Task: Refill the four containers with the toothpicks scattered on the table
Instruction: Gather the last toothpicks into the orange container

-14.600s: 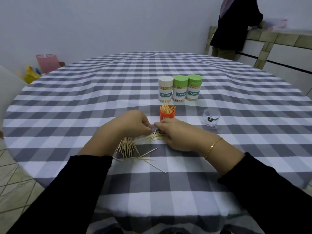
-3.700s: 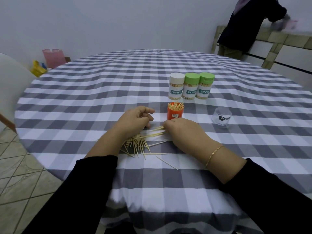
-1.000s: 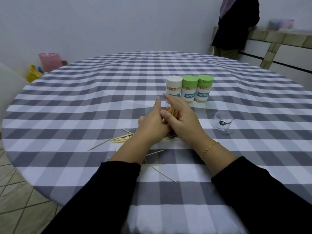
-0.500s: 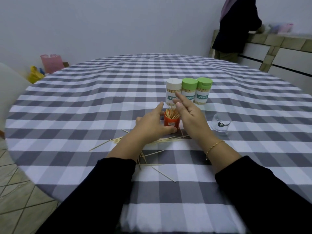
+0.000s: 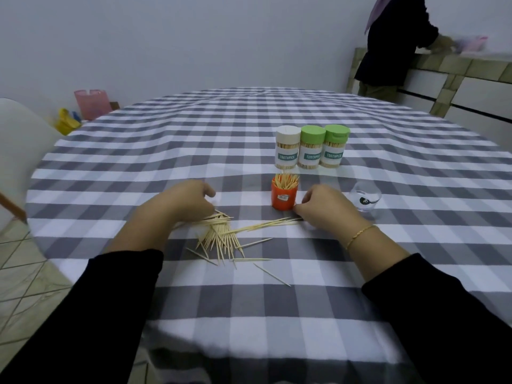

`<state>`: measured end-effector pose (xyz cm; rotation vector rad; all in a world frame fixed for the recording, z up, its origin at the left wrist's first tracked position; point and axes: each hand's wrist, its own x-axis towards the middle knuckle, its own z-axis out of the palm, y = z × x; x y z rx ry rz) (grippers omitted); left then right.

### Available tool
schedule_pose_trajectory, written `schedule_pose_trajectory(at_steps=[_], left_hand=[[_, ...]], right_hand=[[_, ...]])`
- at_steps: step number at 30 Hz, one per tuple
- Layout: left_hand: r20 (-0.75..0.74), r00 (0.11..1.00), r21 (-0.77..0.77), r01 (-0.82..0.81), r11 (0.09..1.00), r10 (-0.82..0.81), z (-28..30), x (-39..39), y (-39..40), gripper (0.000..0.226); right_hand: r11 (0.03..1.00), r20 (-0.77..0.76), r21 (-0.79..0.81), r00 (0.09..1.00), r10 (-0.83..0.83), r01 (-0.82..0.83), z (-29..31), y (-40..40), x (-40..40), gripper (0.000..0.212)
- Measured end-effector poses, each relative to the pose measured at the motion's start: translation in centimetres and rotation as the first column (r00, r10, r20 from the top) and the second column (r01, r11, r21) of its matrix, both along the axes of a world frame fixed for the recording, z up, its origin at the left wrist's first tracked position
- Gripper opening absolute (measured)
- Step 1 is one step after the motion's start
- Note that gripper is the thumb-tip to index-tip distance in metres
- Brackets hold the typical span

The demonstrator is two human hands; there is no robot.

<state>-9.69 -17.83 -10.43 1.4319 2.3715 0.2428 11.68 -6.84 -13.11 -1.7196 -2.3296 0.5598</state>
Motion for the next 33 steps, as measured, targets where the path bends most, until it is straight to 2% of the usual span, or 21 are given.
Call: schedule_pose_trajectory(at_steps=[6,9,14,18,21,25,28,31,33], left_hand=[[0.033,0.999,-0.122,-0.039,0.992,0.043,0.3,-2.1,-1.3,0.042],[0.064,0.997,-0.095,-0.038,0.995,0.044,0.2,-1.9,-1.3,0.038],[0.097,0.995,-0.014,0.005,1.000,-0.004,-0.2,-1.1,-0.9,0.027],[0.131,0.990,0.047,0.041,0.998,-0.047,-0.3,-1.0,-0.9,0.026],[0.216,0.973,0.090,0.060,0.994,-0.078,-0.4,-0.9,-1.0,0.024],[0.344,0.930,0.116,0.095,0.989,-0.130,-0.3,-0.4,-1.1,0.030],[0.362,0.916,0.118,0.138,0.983,-0.172,-0.1,-0.3,-1.3,0.034],[0.277,0.933,0.068,0.219,0.973,-0.229,0.2,-0.4,-1.5,0.037],[0.293,0.926,-0.027,0.255,0.967,-0.236,0.5,-0.6,-1.9,0.043]], right_hand=[[1.000,0.086,-0.021,0.996,-0.013,0.015,0.5,-0.5,-0.3,0.023],[1.000,0.124,-0.028,0.992,-0.010,0.013,1.0,-1.0,-0.1,0.029],[0.995,0.157,-0.099,0.987,0.030,-0.015,2.1,-2.3,-0.3,0.020],[0.980,0.106,-0.158,0.985,0.136,-0.119,2.1,-3.0,-0.8,0.017],[0.956,0.082,-0.198,0.968,0.237,-0.218,2.2,-3.4,-1.1,0.022],[0.933,0.040,-0.148,0.941,0.336,-0.327,2.5,-4.1,-1.2,0.019],[0.922,0.020,-0.088,0.925,0.381,-0.378,2.5,-4.6,-1.1,0.021],[0.868,0.044,-0.046,0.867,0.496,-0.494,2.5,-5.2,-1.1,0.035],[0.825,0.135,-0.039,0.815,0.563,-0.564,2.3,-5.5,-1.2,0.050]])
